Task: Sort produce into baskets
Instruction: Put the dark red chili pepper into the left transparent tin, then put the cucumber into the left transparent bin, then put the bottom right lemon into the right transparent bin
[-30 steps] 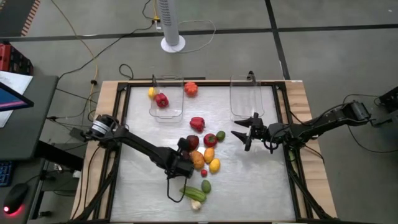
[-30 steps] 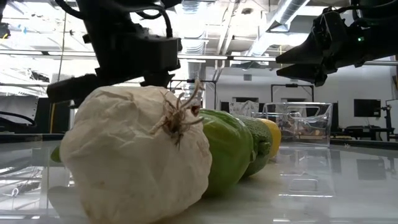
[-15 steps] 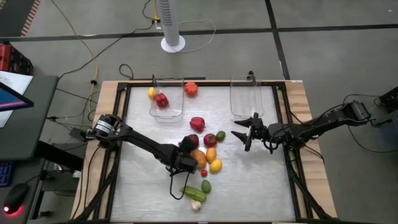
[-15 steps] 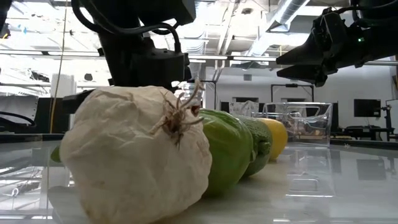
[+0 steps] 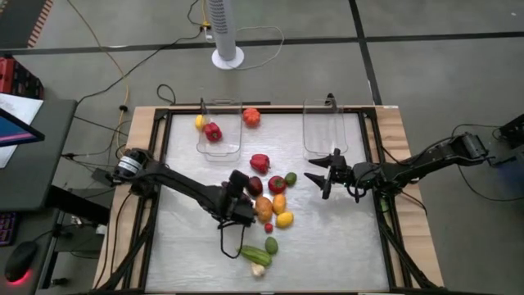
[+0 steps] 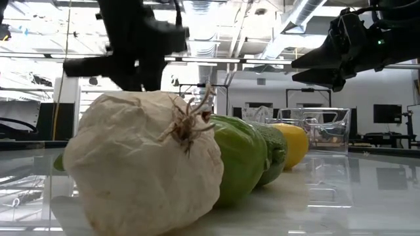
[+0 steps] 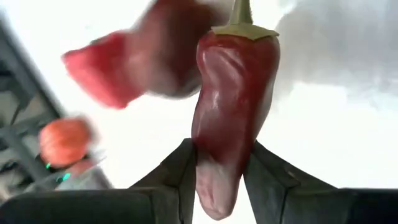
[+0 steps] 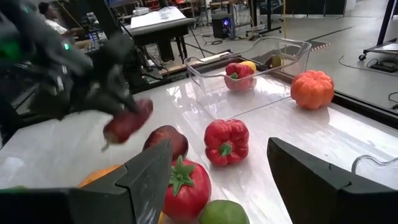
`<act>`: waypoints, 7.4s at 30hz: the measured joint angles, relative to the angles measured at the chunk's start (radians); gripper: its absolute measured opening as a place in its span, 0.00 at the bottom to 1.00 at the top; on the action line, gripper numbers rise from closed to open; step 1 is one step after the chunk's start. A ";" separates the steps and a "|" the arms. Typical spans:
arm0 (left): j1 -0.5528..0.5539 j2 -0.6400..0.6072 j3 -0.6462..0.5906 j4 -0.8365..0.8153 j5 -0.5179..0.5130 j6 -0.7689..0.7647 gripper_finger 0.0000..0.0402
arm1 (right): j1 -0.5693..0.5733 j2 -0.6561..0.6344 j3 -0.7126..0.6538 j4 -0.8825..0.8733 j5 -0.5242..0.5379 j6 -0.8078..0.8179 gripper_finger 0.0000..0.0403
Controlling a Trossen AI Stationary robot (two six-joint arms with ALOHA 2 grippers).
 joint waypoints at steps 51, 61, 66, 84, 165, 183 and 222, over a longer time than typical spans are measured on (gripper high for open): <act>-0.171 -0.363 -0.426 0.906 0.352 -0.299 0.61 | 0.000 0.000 0.000 0.003 0.000 0.001 0.73; -0.233 -0.149 -0.412 1.108 0.325 -0.325 0.76 | -0.002 0.000 0.000 -0.007 0.000 0.008 0.73; -0.233 -0.087 -0.369 1.116 0.381 -0.319 0.82 | -0.002 0.000 0.000 -0.008 0.000 0.008 0.73; -0.233 0.051 -0.361 1.129 0.358 -0.290 0.64 | -0.002 0.000 0.000 -0.007 0.000 0.008 0.73; 0.197 -1.200 -0.746 1.223 0.195 0.116 0.64 | 0.254 0.812 0.867 -0.862 -0.195 0.018 0.85; 0.198 -1.269 -0.746 1.154 0.199 0.034 0.64 | 0.247 0.941 0.869 -0.929 -0.172 0.035 0.72; 0.197 -1.268 -0.746 1.107 0.163 0.042 0.64 | -0.432 0.371 0.936 -1.398 0.101 -0.078 0.73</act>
